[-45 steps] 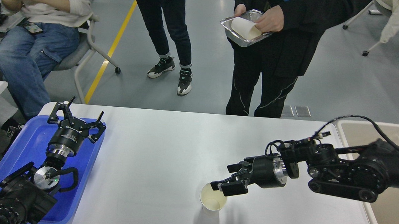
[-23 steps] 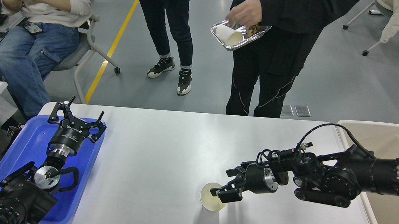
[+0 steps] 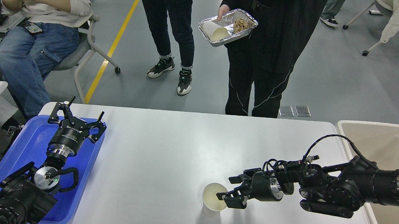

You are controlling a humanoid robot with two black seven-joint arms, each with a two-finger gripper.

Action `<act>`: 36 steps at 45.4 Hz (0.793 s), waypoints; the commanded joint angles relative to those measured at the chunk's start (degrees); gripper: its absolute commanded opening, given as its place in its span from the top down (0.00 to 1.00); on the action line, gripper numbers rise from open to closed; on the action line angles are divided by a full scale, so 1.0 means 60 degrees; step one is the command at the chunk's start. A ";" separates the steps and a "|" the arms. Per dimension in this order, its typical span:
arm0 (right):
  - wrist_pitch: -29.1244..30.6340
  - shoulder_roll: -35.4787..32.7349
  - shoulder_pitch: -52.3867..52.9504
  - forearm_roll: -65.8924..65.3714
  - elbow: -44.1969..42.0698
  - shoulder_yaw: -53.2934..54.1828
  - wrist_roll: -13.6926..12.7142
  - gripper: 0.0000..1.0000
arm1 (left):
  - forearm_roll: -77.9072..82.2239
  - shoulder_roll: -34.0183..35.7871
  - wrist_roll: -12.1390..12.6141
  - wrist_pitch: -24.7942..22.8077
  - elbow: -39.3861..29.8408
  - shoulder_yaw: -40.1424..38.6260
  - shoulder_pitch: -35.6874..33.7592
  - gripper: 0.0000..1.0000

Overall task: Tidy desktop
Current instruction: 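Close the right gripper on the rim of the white paper cup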

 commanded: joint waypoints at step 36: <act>0.0002 -0.0577 0.0708 0.0138 0.0179 0.0049 0.0355 1.00 | 0.0000 0.0000 0.0000 0.0000 -0.0010 0.0000 0.0002 0.00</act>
